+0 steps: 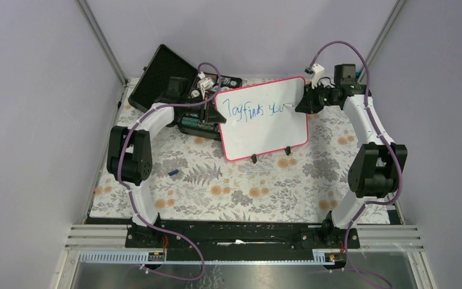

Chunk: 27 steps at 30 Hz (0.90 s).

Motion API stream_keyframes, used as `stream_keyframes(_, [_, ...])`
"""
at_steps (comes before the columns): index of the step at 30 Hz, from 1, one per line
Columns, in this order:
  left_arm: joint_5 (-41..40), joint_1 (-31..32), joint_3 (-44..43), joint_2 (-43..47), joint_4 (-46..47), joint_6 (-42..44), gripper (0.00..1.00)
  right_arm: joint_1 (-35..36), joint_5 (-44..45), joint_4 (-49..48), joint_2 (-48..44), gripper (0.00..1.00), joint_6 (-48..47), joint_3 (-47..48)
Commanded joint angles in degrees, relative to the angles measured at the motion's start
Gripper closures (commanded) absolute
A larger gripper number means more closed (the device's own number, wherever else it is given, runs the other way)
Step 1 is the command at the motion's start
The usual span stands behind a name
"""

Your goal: Write a sentence on the whiteboard

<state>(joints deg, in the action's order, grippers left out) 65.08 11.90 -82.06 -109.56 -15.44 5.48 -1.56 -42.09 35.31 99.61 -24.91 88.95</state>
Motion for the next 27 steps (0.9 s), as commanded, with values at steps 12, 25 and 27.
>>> stream_keyframes(12, [-6.3, 1.1, -0.2, -0.9, -1.5, 6.6, 1.00, -0.3, 1.3, 0.4, -1.4, 1.00, -2.7, -3.3])
stream_keyframes(25, [-6.4, 1.1, -0.1, -0.8, -1.5, 6.6, 1.00, -1.8, 2.1, 4.1, -2.5, 1.00, -4.8, -1.1])
stream_keyframes(27, [-6.3, 1.1, -0.2, -0.8, -1.5, 6.5, 1.00, -1.8, 0.8, 4.2, -3.0, 1.00, -4.3, -0.7])
